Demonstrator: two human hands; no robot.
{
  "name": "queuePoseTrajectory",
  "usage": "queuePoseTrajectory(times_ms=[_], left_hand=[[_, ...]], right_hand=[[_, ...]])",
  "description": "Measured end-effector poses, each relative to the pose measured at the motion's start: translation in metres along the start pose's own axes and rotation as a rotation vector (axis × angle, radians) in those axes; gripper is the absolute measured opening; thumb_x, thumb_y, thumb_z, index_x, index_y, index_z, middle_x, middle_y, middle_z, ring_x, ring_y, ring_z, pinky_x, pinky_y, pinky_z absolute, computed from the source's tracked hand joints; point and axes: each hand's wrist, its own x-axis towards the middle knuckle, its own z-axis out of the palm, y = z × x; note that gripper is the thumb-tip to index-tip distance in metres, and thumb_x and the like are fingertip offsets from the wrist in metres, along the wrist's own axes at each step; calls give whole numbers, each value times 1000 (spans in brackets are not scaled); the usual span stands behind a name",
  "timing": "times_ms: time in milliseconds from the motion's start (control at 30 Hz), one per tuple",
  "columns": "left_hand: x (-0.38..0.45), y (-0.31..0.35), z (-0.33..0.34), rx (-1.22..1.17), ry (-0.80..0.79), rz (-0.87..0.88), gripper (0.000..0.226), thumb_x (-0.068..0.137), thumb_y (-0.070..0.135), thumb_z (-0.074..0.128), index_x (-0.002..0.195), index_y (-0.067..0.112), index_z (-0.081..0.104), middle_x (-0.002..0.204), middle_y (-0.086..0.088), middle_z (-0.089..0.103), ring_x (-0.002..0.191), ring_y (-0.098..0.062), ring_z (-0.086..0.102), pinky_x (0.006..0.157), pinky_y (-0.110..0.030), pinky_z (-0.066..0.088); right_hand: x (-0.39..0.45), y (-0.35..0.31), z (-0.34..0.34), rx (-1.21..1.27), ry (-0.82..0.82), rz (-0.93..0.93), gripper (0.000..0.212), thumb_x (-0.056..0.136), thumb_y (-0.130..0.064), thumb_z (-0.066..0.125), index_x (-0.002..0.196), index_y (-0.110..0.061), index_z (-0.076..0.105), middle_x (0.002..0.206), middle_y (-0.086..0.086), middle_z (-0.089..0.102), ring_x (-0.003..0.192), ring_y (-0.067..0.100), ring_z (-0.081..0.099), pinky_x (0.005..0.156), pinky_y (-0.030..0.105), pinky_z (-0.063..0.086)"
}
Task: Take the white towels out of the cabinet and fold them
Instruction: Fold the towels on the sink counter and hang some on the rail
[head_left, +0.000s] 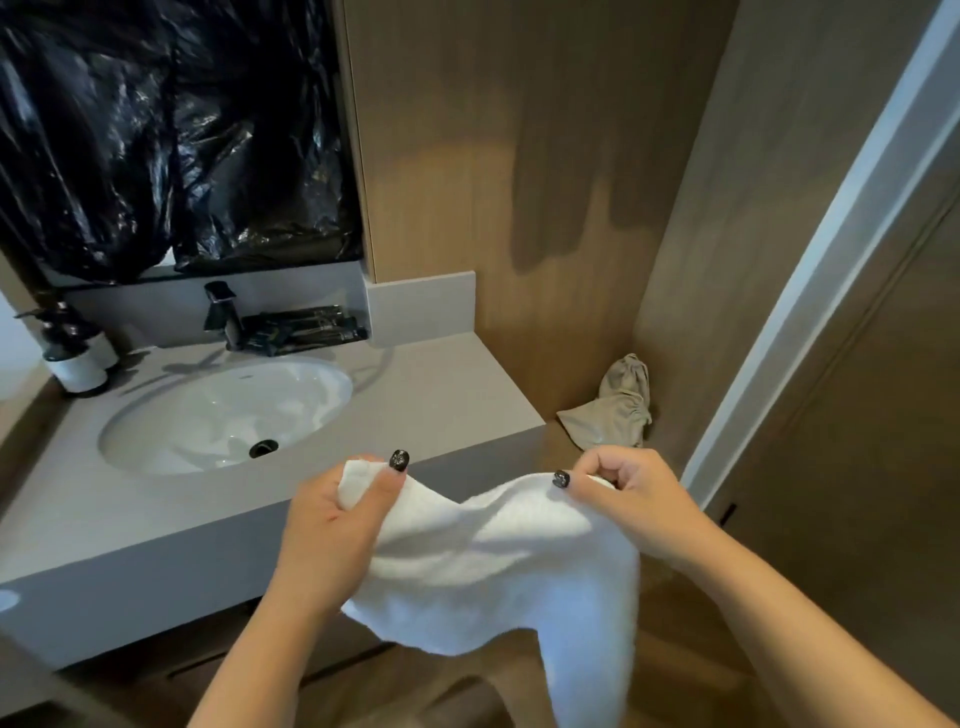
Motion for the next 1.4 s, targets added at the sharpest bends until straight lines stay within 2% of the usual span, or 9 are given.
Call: queuePoseTrajectory(times_ms=[133,233,367,567,800,967,1067,1233,1400], left_hand=[[-8,20,8,217,-240,68,30,77,47,77,105,54,67,104,35,65,98,9,60,83,-24,49],[-14,24,26,311,-359,115,28,70,59,72,96,48,70,92,28,70,86,8,62,75,-18,48],[-18,16,41,324,-143,192,23,83,48,70,66,35,61,57,14,59,55,-4,51,51,-17,36],[-7,-3,36,328,134,114,43,85,47,70,65,10,61,61,-5,60,59,-17,53,52,-25,38],[13,-35,6,671,301,19,31,93,43,56,67,29,51,66,4,53,69,-26,48,63,-36,37],[30,-44,-5,672,345,-90,25,94,43,55,83,21,58,74,4,50,75,-28,47,67,-39,41],[32,-40,4,581,182,-69,19,91,42,61,108,32,60,97,3,60,87,-24,52,71,-38,42],[12,-19,44,564,-329,156,63,86,40,70,132,67,36,94,30,57,86,-2,58,69,-23,48],[13,-23,52,686,-317,270,19,89,41,65,76,44,52,68,9,58,65,-14,54,53,-28,35]], right_hand=[[10,-34,9,-13,-111,-118,16,91,-16,68,76,-14,71,66,-14,62,61,-1,51,59,12,39],[12,-48,21,-17,-200,-168,14,90,-12,69,77,-12,71,67,-16,64,63,-3,54,61,10,39],[11,-47,25,3,-185,-184,9,88,-13,70,80,-12,72,71,-10,67,67,-1,57,62,13,42],[10,-15,14,-87,-139,-96,20,79,-27,81,71,-20,64,62,-13,57,56,1,46,53,14,33],[11,2,-5,-222,-93,-82,20,74,-30,85,76,-25,66,71,-16,63,64,1,55,55,13,39],[16,12,-6,-368,-5,-115,17,74,-30,80,74,-27,63,73,-12,62,71,10,57,61,37,46],[19,14,-1,-415,0,-136,7,80,-18,72,81,-24,68,79,-12,65,76,12,60,67,47,50],[24,-1,22,-514,-120,-276,9,84,-12,68,90,-15,73,87,-3,68,81,15,61,70,43,50],[26,-15,34,-521,-181,-306,5,84,-17,69,88,-16,71,85,-4,68,80,15,61,71,42,49]])
